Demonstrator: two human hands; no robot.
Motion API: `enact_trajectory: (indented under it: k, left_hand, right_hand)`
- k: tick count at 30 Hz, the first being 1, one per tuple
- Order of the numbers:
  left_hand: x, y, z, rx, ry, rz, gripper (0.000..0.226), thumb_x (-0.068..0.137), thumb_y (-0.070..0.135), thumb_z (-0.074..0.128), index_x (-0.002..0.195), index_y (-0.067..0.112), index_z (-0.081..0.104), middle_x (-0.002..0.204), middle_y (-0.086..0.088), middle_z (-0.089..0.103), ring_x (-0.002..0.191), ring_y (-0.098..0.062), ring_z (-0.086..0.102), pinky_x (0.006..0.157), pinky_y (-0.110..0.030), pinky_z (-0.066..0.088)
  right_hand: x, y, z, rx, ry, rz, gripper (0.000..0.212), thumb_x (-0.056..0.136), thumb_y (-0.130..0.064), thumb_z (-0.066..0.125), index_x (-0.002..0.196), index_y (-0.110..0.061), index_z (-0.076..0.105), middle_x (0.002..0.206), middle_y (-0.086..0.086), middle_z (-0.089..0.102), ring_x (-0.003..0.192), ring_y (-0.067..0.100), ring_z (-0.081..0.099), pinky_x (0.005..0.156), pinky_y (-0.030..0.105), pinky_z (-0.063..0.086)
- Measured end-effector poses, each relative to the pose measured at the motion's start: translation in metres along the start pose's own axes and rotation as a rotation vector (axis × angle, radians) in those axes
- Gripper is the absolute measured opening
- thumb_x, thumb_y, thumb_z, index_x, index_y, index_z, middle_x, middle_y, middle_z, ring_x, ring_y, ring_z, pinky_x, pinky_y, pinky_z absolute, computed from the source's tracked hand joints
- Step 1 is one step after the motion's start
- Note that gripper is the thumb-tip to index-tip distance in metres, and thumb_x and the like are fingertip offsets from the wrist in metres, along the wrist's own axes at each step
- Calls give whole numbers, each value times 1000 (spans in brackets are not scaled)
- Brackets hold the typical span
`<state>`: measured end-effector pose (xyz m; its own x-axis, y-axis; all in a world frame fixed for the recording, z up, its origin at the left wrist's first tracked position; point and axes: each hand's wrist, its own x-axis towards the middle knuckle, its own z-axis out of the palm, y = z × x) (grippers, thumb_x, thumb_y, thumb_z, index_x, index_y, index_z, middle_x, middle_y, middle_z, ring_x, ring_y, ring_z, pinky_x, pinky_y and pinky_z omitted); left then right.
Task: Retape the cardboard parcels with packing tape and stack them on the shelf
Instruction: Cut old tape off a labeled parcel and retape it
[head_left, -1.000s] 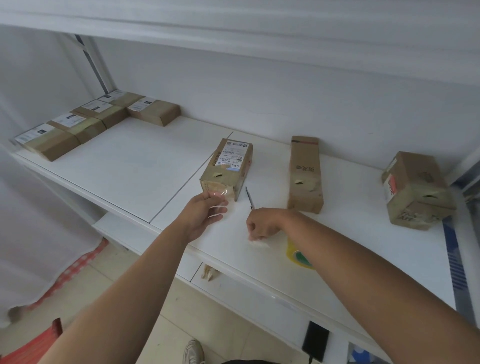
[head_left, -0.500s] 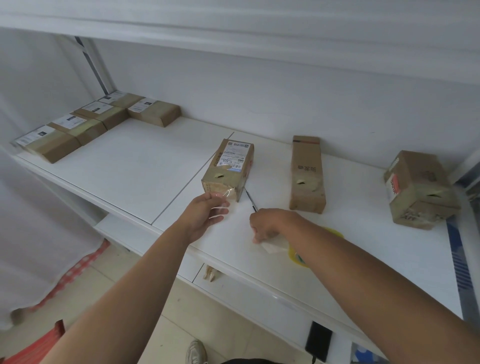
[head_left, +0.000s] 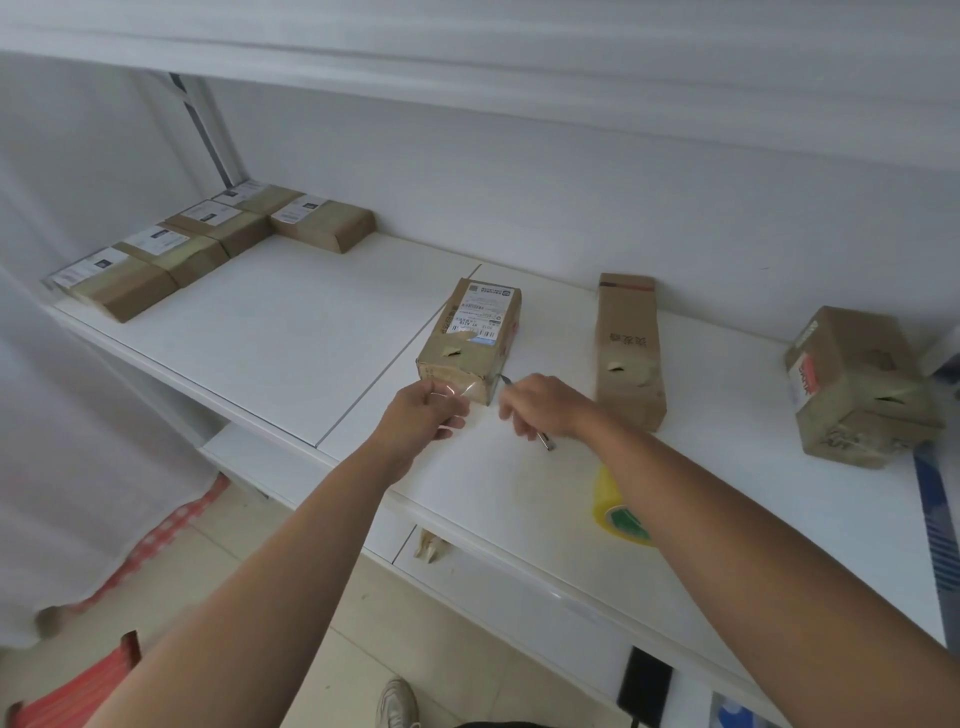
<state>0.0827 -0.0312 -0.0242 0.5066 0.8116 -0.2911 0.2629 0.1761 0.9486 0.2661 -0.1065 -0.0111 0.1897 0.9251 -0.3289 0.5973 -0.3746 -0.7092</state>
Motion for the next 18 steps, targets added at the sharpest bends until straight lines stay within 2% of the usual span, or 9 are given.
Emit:
enact_trajectory:
  k: [2,4,6,8,11,14,16,18]
  left_hand:
    - [0,3,4,34,6,41,11,91,11,69,95,12,59,85,-1,71,75,-16,64,70,-26,50]
    - [1,6,8,72,6,74,12,90,11,71,92,14,60,80,2,69,73,-15,65,69,-26,50]
    - [1,8,12,87,1,95,13,89,10,72,89,17,61,70,8,65,72,-13,66,67,-23,50]
    - [1,10,17,86,-5,104,11,89,10,71,92,16,62,67,10,66,70,-12,66,67,-23,50]
    - [5,16,18,168,8,88,22,88,16,70,109,10,65,85,2,75,69,-10,70,72,-27,52]
    - [19,25,5,370,165,73,42,87,29,62,126,14,58,97,-4,75,77,-16,73,82,-35,56]
    - [30,27,-5,608,293,126,41,91,28,55,130,17,56,107,-5,72,93,-23,68,86,-37,54]
    - [41,24,-7,782,303,265,46,92,29,57,135,16,52,126,-6,62,113,-28,58,92,-39,48]
  right_hand:
    - [-1,-5,1,198,49,-52,39,98,-43,50,92,-8,67,76,4,69,66,16,64,62,30,46]
    - [-1,-7,3,302,75,-94,33,96,-43,59,92,-10,66,79,2,70,70,12,66,60,26,48]
    - [0,-5,3,359,103,-128,18,93,-28,67,91,-11,66,76,0,69,70,10,66,60,24,49]
    - [2,-2,2,375,135,-155,7,93,-16,67,90,-9,66,73,1,68,67,9,64,61,25,49]
    - [3,1,0,362,210,-158,11,94,-11,65,83,-14,63,68,1,65,61,8,60,61,24,49]
    - [6,5,-4,376,331,-133,16,94,-8,61,80,-16,61,65,1,63,53,8,56,62,26,49]
    - [9,7,-8,436,397,-120,18,94,-5,61,79,-15,60,65,2,62,51,5,56,59,23,49]
    - [10,6,-11,500,417,-117,20,94,-1,61,78,-15,60,66,2,62,48,0,56,55,18,48]
